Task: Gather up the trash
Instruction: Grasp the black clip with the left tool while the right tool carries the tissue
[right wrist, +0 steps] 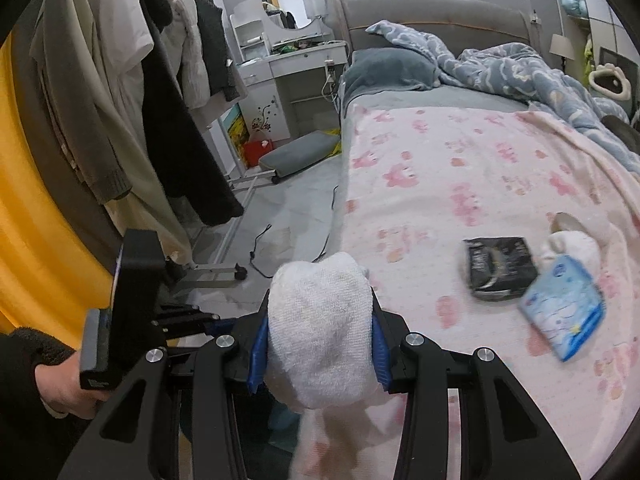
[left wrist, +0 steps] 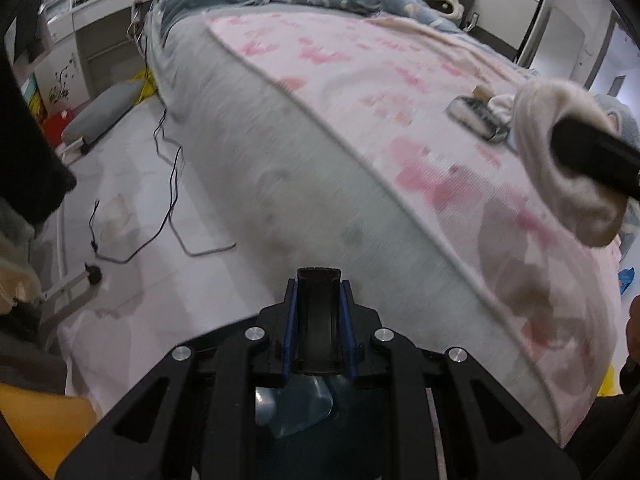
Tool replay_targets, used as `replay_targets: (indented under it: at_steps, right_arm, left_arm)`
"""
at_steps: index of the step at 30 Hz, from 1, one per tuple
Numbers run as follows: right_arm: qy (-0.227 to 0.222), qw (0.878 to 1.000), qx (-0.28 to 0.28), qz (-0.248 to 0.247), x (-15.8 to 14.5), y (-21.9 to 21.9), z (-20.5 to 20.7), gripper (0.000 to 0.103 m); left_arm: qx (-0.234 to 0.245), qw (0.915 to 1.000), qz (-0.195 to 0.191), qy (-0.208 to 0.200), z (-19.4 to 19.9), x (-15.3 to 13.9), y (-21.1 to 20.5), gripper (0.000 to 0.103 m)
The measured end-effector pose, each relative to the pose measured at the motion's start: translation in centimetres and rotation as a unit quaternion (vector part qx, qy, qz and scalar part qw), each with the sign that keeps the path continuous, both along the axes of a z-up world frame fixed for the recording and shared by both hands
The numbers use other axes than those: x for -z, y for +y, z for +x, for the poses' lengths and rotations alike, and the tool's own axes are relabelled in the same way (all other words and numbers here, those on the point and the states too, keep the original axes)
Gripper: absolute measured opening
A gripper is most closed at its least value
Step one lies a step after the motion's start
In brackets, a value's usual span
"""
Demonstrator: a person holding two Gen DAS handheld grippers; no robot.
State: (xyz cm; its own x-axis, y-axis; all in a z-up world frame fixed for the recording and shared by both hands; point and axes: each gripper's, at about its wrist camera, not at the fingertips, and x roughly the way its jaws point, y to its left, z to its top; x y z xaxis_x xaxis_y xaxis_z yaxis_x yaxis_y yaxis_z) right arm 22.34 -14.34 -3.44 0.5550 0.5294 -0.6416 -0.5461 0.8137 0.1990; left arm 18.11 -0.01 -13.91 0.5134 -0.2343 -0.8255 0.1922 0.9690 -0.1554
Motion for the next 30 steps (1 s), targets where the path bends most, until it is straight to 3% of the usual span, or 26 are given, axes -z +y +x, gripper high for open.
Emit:
replay_targets:
  at_steps: [12, 23, 30]
  right_arm:
    - [0.032, 0.999, -0.026, -0.022, 2.4, 5.8, 0.8, 0.043]
    - [0.071, 0.995, -0.048, -0.054, 6.0, 11.0, 1.8, 0.043]
    - [0.099, 0.990, -0.059, -0.085, 8.8, 13.5, 2.1, 0.043]
  left_arm:
    - [-0.015, 0.9969, 0.028, 0.073, -1.0, 5.4, 4.9, 0.021]
    - [0.000, 0.9856, 0.036, 0.165, -3.0, 10.2, 7.2, 0.021]
    - [0.015, 0.9800, 0.035, 0.195, -4.6, 12.2, 8.0, 0.022]
